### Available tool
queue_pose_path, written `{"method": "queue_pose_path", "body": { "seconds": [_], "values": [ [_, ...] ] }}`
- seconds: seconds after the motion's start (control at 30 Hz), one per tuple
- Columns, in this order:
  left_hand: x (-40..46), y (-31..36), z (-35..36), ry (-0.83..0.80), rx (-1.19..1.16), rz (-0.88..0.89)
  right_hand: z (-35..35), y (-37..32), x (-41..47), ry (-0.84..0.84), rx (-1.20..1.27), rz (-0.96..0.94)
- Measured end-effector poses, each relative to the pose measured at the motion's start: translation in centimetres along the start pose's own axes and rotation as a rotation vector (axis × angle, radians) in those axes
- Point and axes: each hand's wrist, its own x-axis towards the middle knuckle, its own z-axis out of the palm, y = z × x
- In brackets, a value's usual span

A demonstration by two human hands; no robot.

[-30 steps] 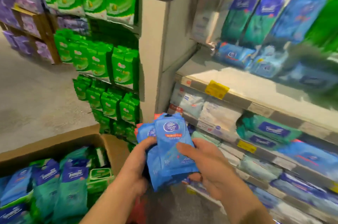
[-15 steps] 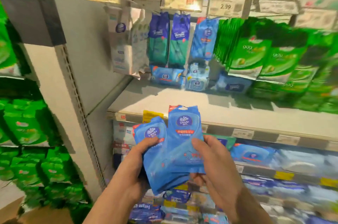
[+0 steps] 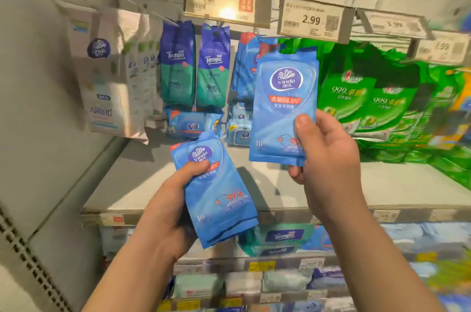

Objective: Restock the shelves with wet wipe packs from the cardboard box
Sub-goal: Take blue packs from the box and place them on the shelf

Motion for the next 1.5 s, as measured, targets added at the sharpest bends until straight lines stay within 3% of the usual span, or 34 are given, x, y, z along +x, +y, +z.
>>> {"method": "queue_pose_path", "body": {
  "seconds": [0.2, 0.57, 0.87, 1.0, 1.5],
  "values": [
    [2.3, 1.2, 0.5, -0.005, 0.020, -0.039, 0.6, 0.0, 2.8, 0.029, 0.037, -0.108],
    [4.8, 2.0, 1.2, 0.068, -0.006, 0.015, 0.3, 3.1, 6.5, 0.022, 0.098, -0.052],
    [5.9, 1.3, 1.6, 0.092, -0.076, 0.044, 0.8, 7.0, 6.6, -0.143, 0.164, 0.154],
    [6.3, 1.3, 1.5, 0.117, -0.086, 0.042, 2.1, 7.7, 7.3, -0.165, 0.379, 0.274],
    [6.7, 1.5, 1.5, 0.147, -0.107, 0.074, 5.1, 9.3, 14.8, 0.026, 0.458, 0.215]
  ]
}}
